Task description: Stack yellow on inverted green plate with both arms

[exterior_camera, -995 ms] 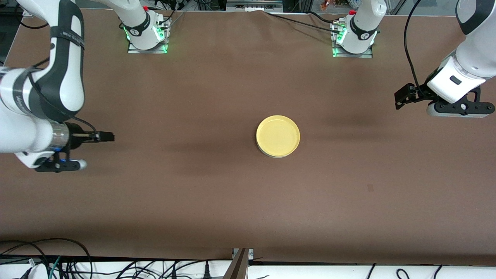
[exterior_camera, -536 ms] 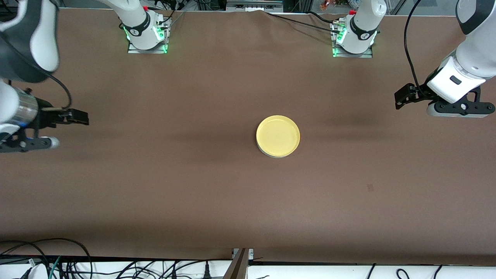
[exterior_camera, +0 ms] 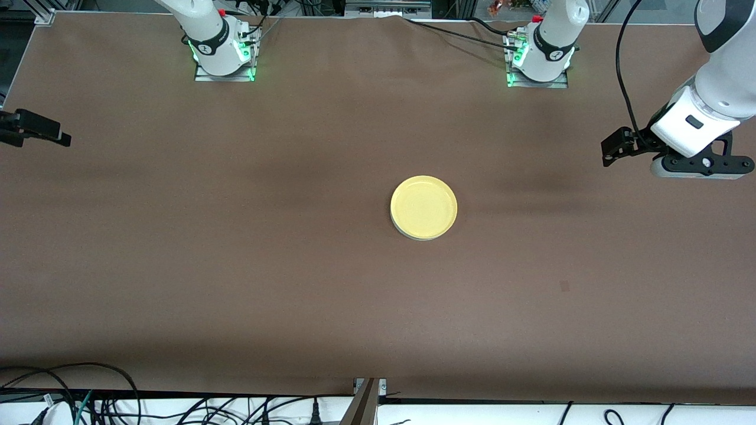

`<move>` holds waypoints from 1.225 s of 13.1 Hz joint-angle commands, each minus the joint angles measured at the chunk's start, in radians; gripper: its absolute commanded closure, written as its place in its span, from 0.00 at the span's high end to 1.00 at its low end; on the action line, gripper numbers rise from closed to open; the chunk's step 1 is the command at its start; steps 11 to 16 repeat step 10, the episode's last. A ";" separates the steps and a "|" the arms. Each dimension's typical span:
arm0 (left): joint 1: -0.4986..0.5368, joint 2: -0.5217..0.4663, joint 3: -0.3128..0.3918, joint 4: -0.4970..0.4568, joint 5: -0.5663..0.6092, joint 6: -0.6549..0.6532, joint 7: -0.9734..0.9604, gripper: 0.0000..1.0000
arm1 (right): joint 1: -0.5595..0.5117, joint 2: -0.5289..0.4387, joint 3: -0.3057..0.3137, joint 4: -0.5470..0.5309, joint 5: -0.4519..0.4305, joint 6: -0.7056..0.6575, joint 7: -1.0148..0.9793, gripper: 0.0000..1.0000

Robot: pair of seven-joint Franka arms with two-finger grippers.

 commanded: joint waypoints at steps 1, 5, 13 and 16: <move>0.000 0.008 0.000 0.023 -0.014 -0.021 0.016 1.00 | -0.070 -0.055 0.109 -0.050 -0.034 -0.003 0.109 1.00; 0.000 0.008 0.000 0.025 -0.014 -0.021 0.016 1.00 | -0.075 -0.043 0.125 -0.035 -0.036 -0.017 0.117 1.00; 0.000 0.008 0.000 0.025 -0.014 -0.021 0.016 1.00 | -0.080 -0.008 0.117 0.012 -0.034 -0.037 0.106 1.00; 0.000 0.008 0.000 0.025 -0.014 -0.021 0.016 1.00 | -0.080 -0.008 0.117 0.012 -0.034 -0.037 0.106 1.00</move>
